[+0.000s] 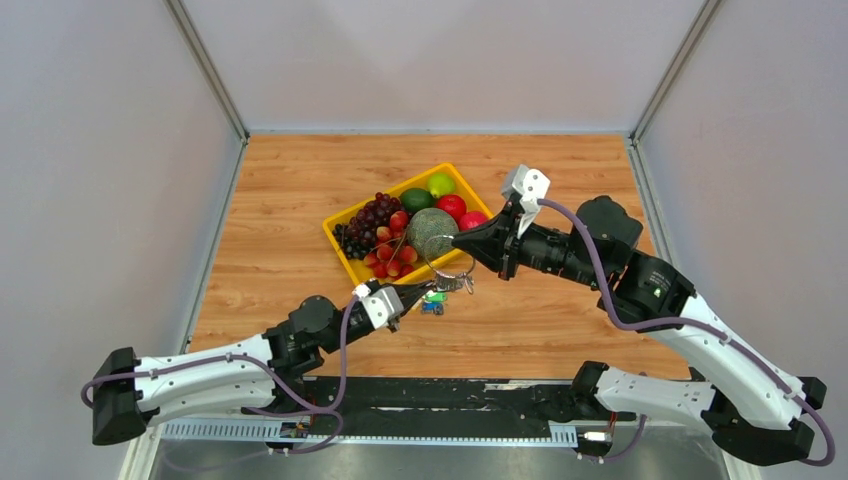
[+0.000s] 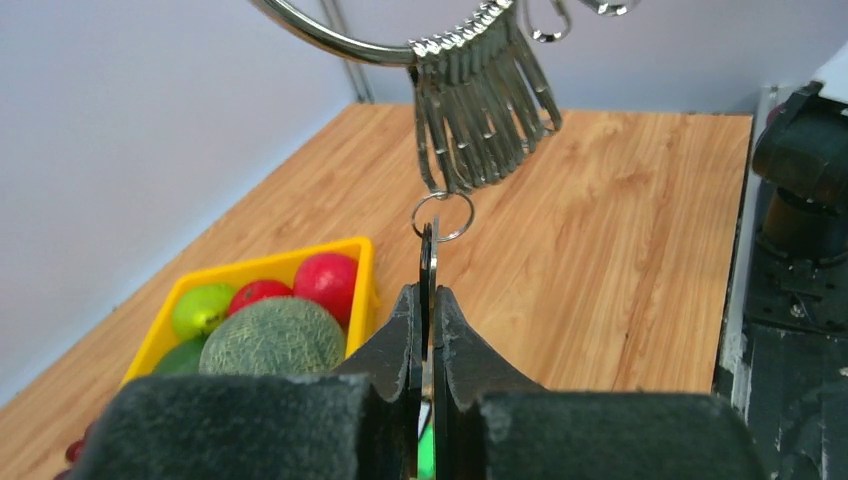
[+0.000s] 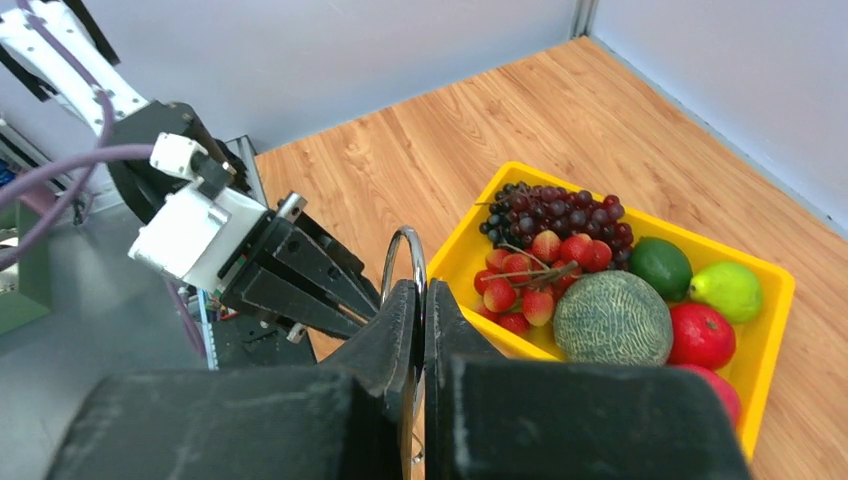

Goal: Remove the keys from the keyring

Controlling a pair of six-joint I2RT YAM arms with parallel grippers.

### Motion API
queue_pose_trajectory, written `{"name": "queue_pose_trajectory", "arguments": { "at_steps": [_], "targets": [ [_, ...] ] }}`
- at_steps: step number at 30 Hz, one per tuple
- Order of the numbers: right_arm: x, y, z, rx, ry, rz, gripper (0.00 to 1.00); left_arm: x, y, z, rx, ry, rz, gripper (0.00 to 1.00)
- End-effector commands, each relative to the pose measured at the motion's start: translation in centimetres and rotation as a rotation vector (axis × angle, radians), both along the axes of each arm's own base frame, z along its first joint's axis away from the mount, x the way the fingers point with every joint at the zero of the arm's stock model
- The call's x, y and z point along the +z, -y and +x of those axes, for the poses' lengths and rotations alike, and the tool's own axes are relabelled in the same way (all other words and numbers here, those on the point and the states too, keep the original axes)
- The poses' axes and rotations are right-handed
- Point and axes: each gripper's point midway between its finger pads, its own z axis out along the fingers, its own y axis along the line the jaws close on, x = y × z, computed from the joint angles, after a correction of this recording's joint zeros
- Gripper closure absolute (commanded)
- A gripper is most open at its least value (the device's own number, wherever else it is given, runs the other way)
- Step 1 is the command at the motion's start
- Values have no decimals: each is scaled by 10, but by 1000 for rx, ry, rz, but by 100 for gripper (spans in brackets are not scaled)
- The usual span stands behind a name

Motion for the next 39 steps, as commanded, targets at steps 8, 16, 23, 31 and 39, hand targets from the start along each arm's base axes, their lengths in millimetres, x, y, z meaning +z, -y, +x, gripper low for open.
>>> {"name": "queue_pose_trajectory", "arguments": {
  "at_steps": [8, 16, 23, 31, 39],
  "targets": [
    [-53, 37, 16, -188, -5, -57, 100, 25, -23, 31, 213, -49, 272, 100],
    [-105, 43, 14, -209, -36, -66, 98, 39, -32, 38, 202, 142, 547, 100],
    [-139, 32, -3, -85, -36, -72, 48, 62, -27, 44, 162, 316, 684, 100],
    [-116, 14, -12, 17, 103, 113, 32, 67, -19, 36, 2, 507, 865, 100],
    [-102, 15, -3, -23, 210, 216, 31, 77, -14, 44, 13, 660, 915, 100]
  ]
}}
